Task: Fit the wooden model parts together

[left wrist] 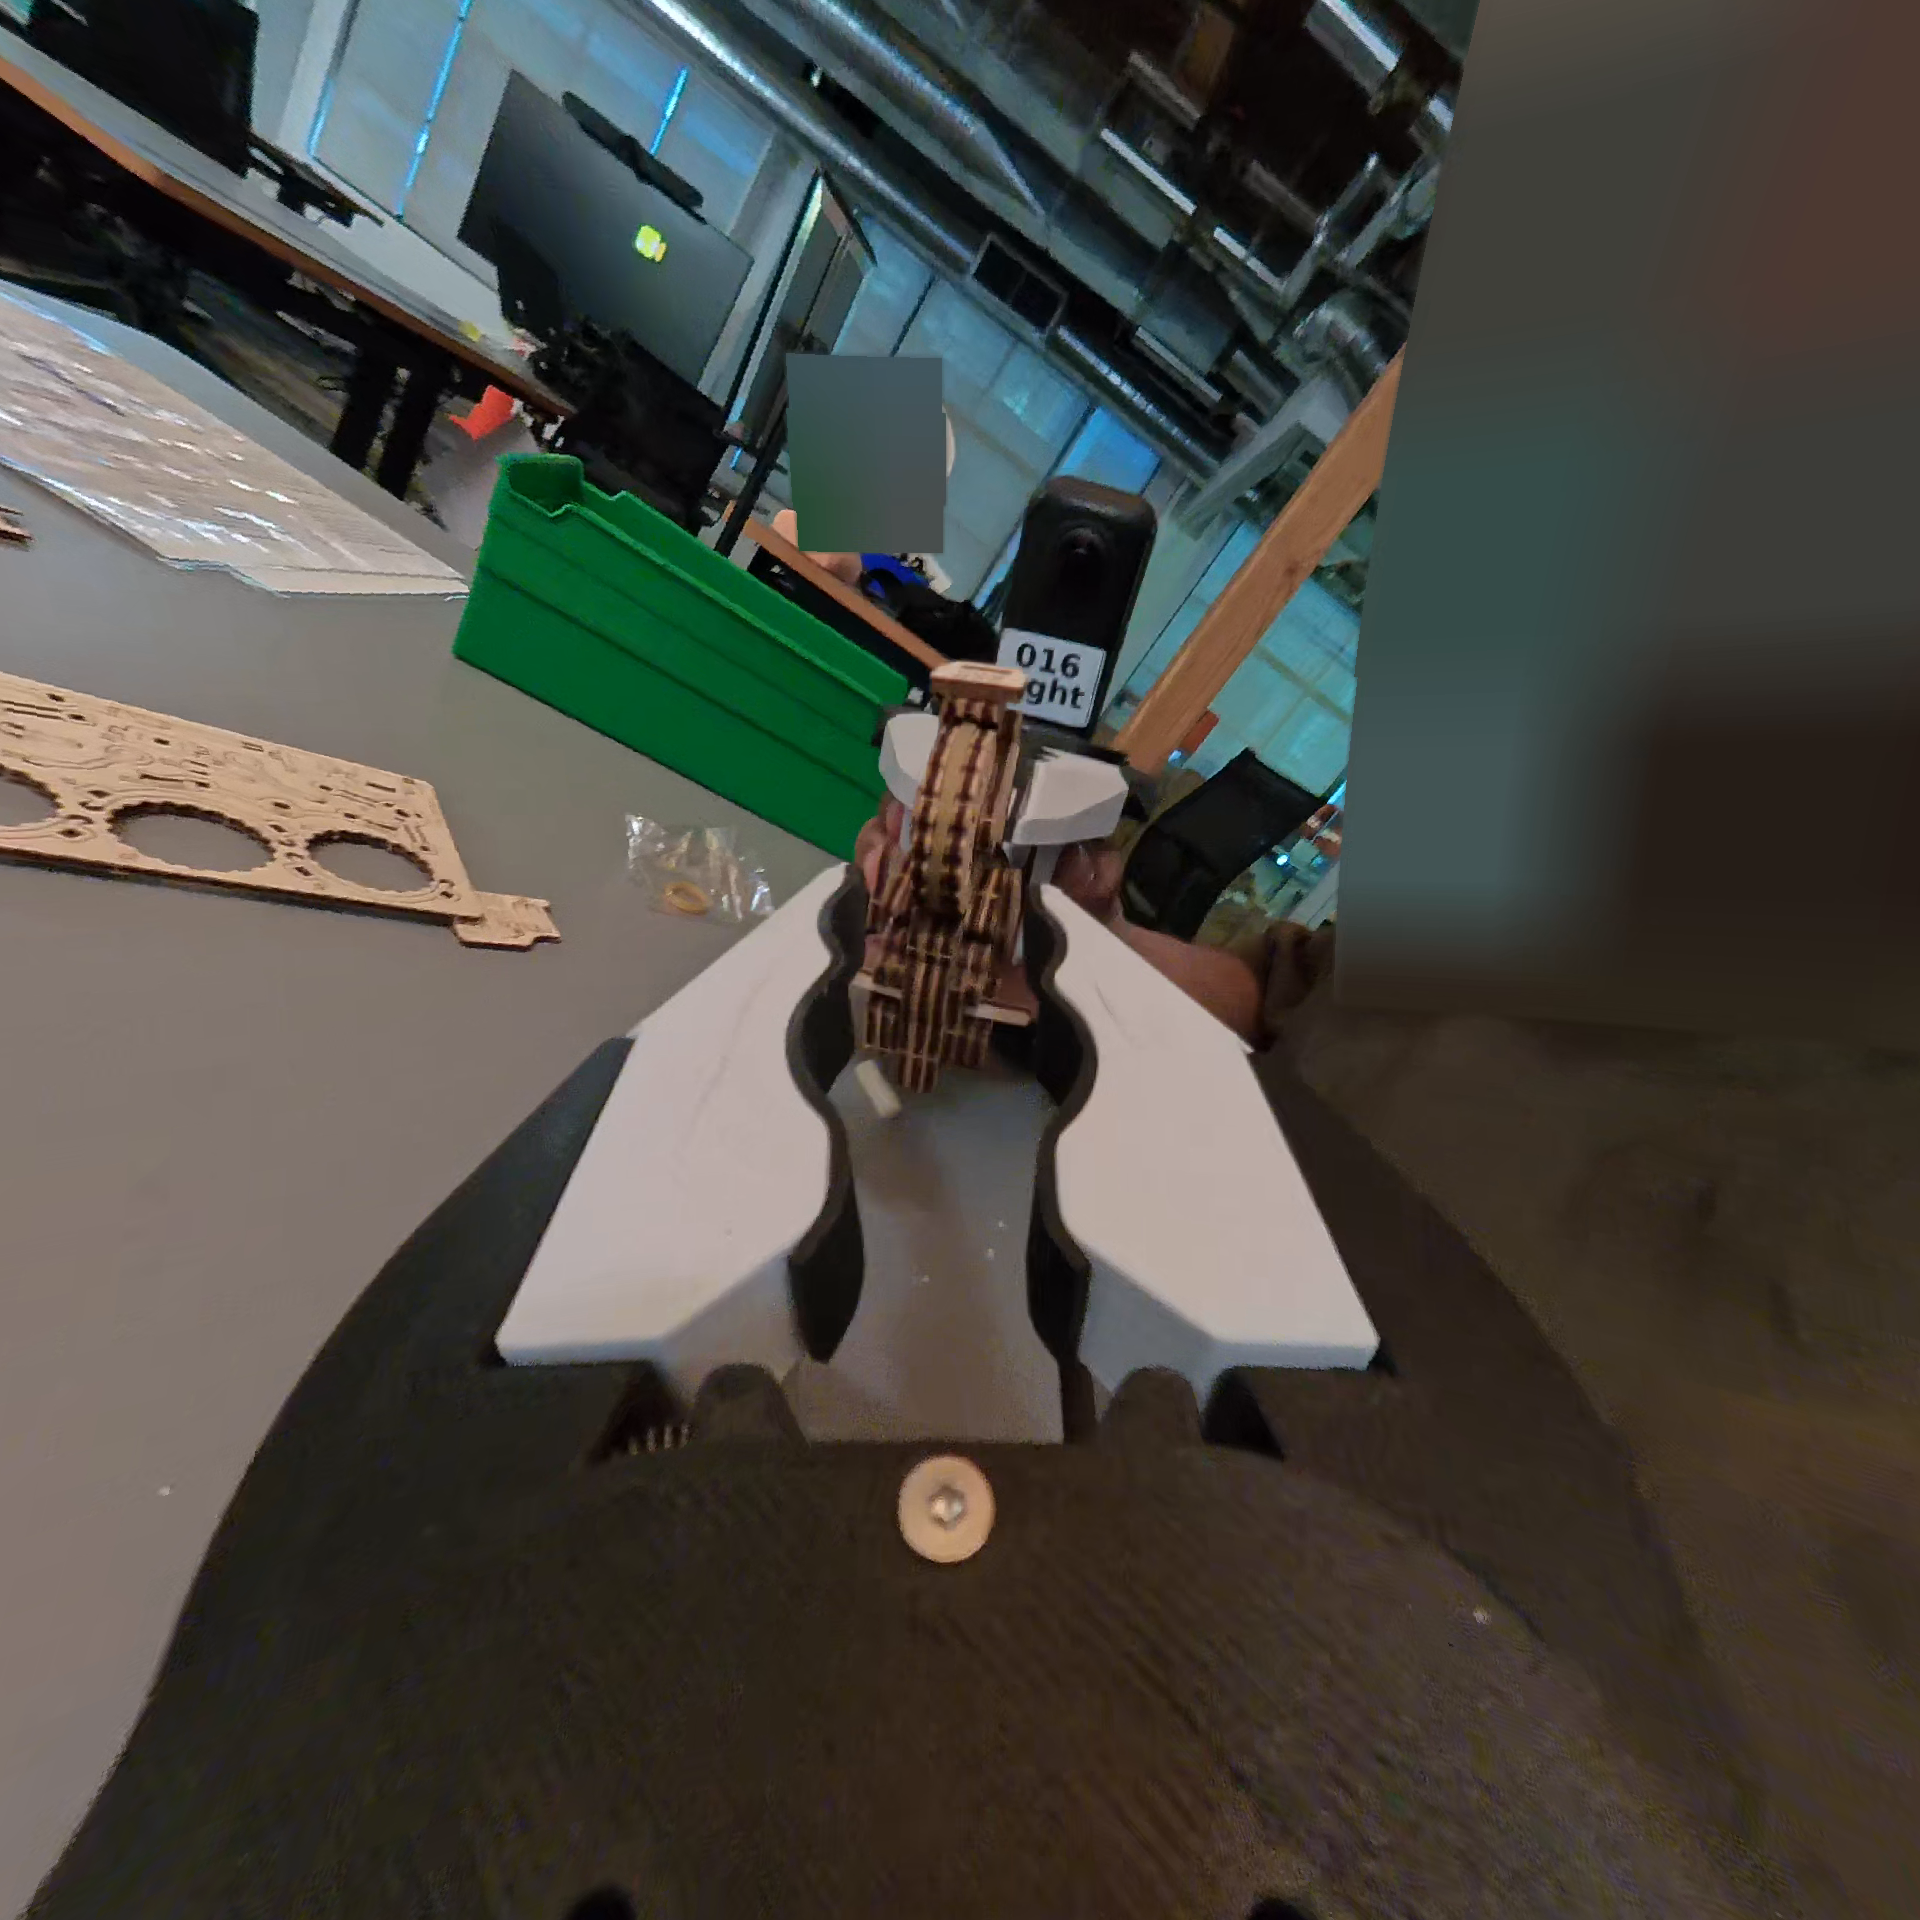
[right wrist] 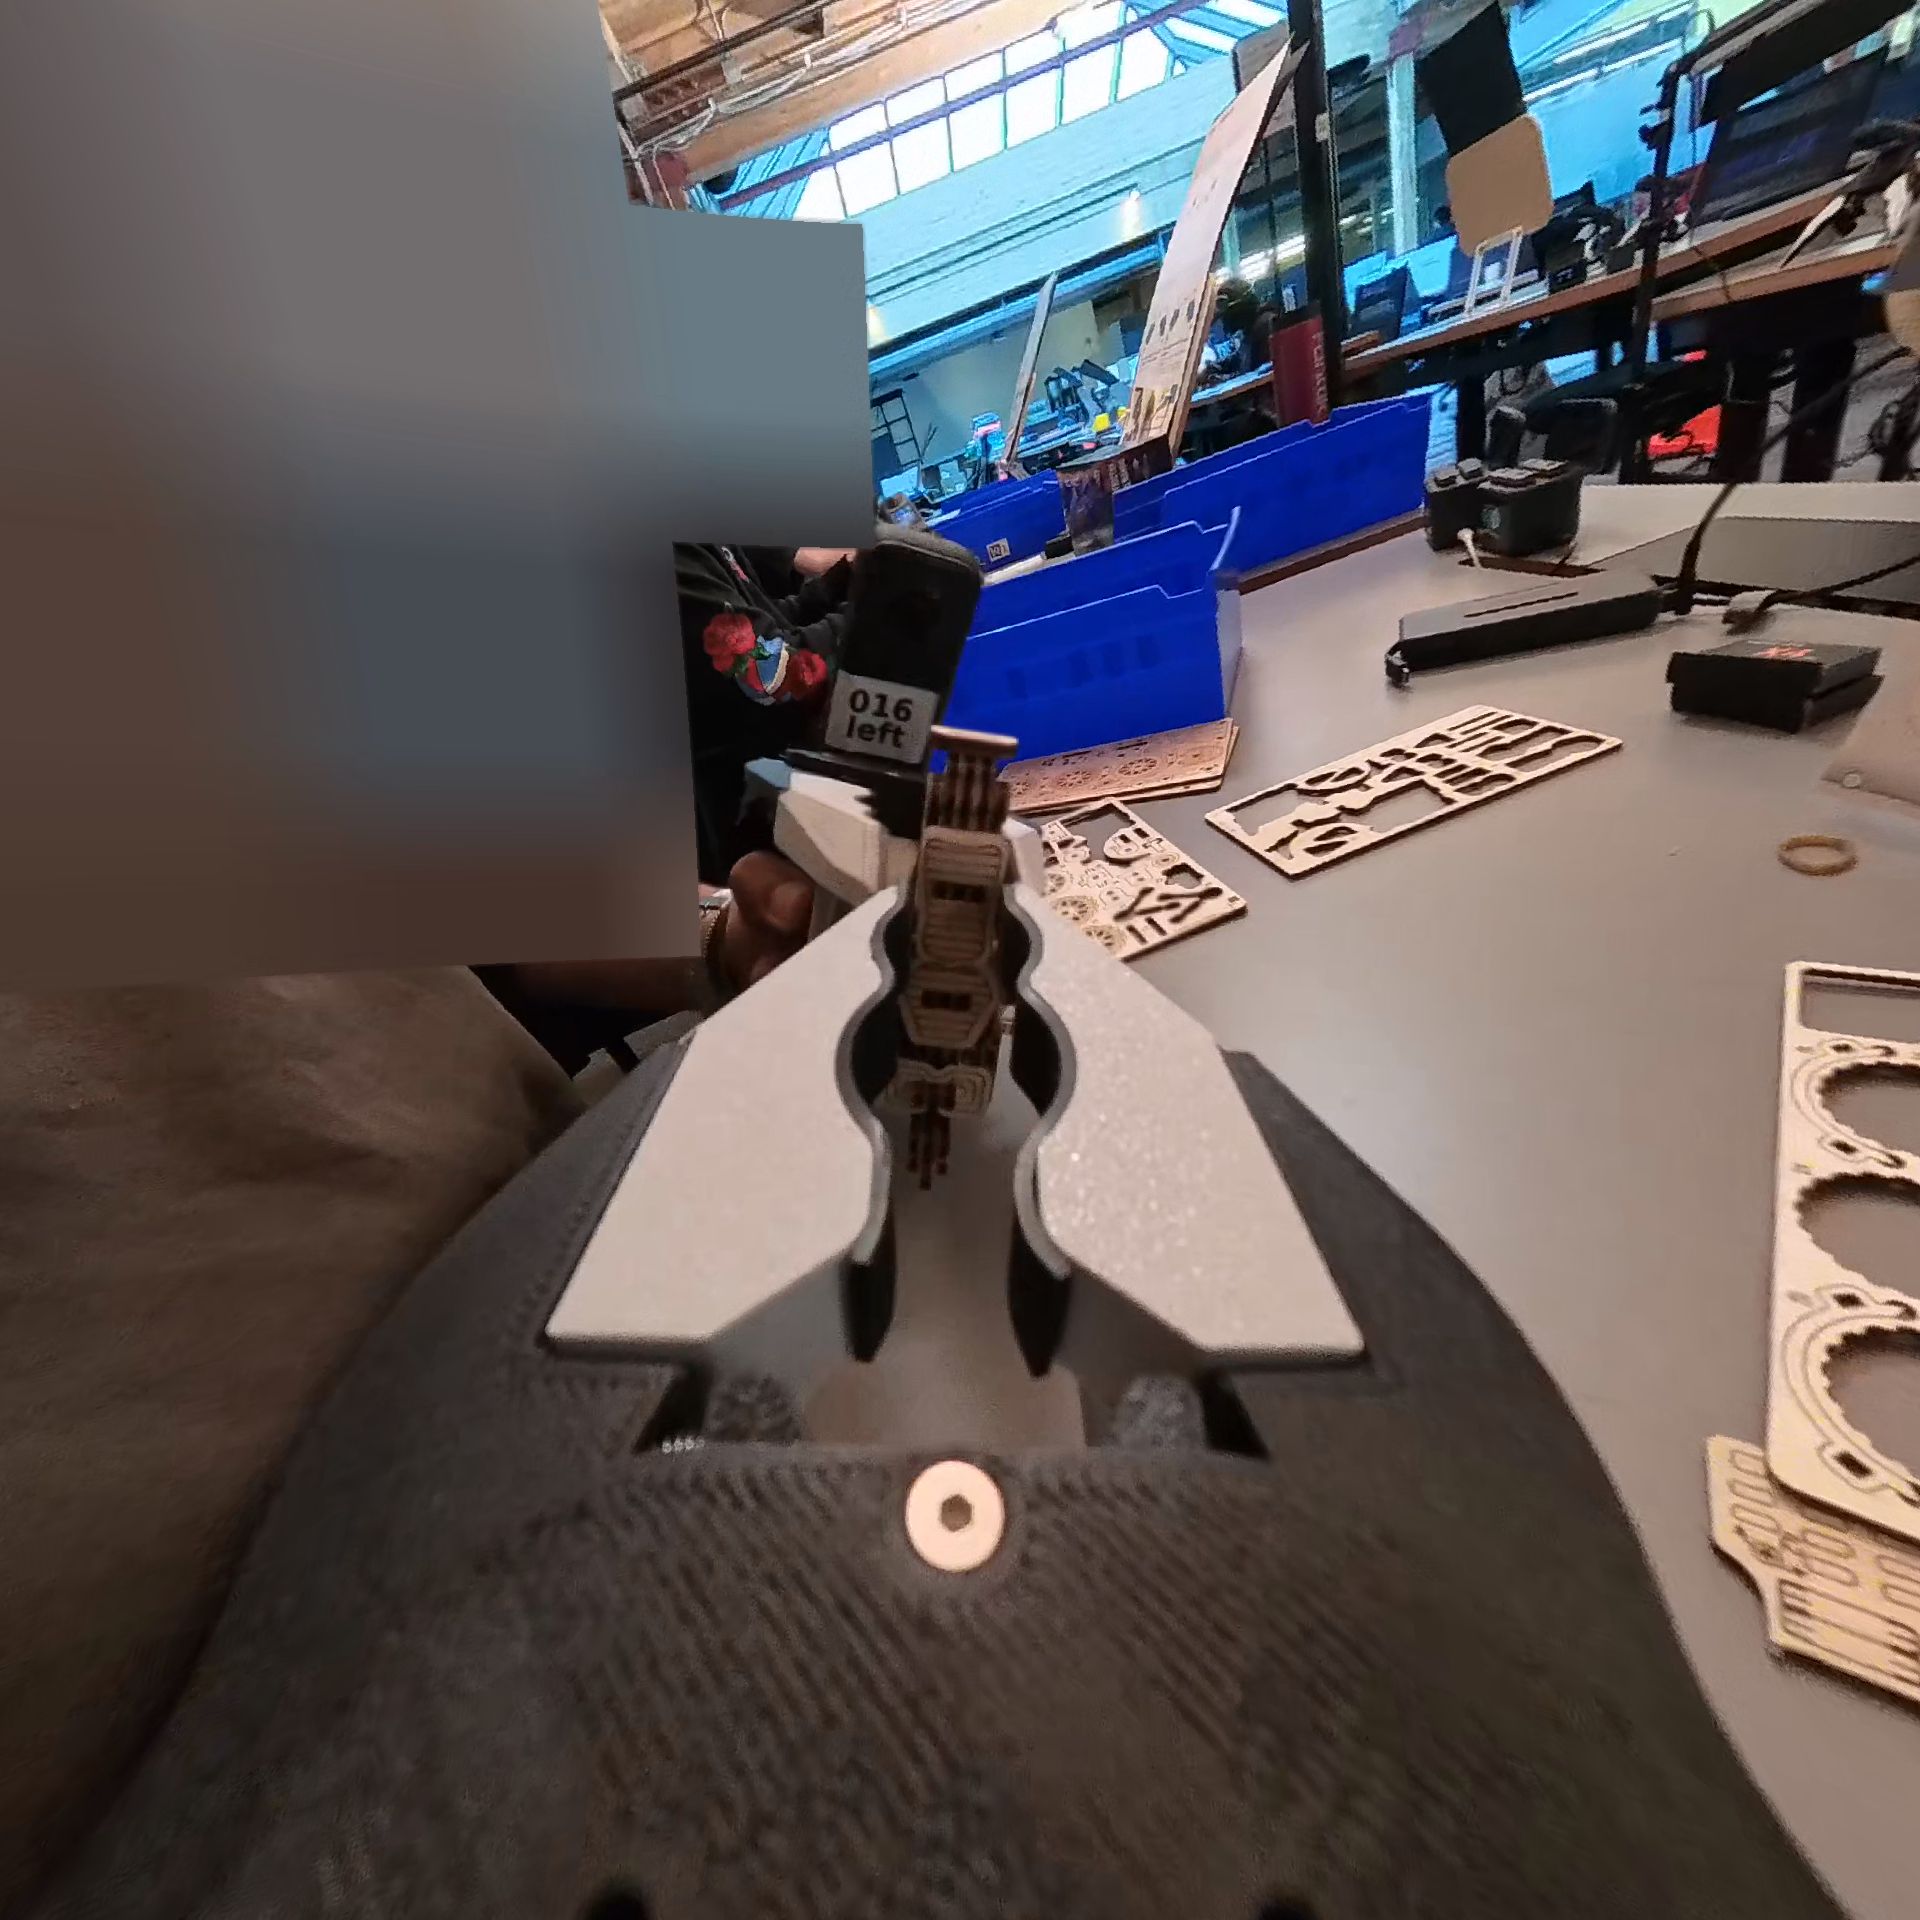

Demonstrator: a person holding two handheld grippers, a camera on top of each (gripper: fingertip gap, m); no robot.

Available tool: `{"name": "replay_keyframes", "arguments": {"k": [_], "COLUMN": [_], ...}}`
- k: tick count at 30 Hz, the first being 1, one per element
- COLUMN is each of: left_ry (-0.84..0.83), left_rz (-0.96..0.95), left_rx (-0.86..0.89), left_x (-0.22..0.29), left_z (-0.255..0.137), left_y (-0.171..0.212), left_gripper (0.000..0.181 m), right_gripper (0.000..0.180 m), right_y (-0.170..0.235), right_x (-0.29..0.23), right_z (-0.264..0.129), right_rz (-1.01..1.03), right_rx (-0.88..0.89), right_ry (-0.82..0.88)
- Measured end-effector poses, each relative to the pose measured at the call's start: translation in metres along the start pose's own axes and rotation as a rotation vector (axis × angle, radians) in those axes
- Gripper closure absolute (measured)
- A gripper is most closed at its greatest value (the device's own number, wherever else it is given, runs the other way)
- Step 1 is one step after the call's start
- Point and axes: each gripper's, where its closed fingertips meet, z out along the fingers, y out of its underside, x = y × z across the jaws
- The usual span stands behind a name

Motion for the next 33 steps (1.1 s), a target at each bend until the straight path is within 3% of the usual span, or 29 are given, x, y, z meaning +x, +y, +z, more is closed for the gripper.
{"name": "replay_keyframes", "arguments": {"k": [3, 6, 21, 26, 33], "left_ry": [-0.042, -0.053, -0.043, -0.042, -0.053], "left_rz": [0.04, 0.03, 0.021, 0.015, 0.012], "left_rx": [-0.007, 0.016, -0.009, -0.02, 0.017], "left_x": [-0.0058, -0.0091, -0.0089, -0.0094, -0.0107], "left_z": [-0.0022, -0.0064, -0.0052, -0.0038, -0.0062], "left_y": [-0.0011, -0.0052, -0.0011, 0.0011, -0.0056], "left_gripper": [0.153, 0.174, 0.174, 0.164, 0.172], "right_gripper": [0.167, 0.167, 0.167, 0.167, 0.167], "right_y": [0.0024, 0.0047, 0.0019, 0.0001, 0.005], "right_x": [0.0054, 0.0081, 0.0088, 0.0113, 0.0107], "right_z": [-0.004, -0.0055, -0.0062, -0.0083, -0.0063], "right_rz": [0.017, 0.031, 0.07, 0.092, 0.11], "right_rx": [-0.01, -0.021, -0.001, 0.012, -0.01], "right_ry": [0.004, 0.005, -0.011, -0.011, -0.022]}}
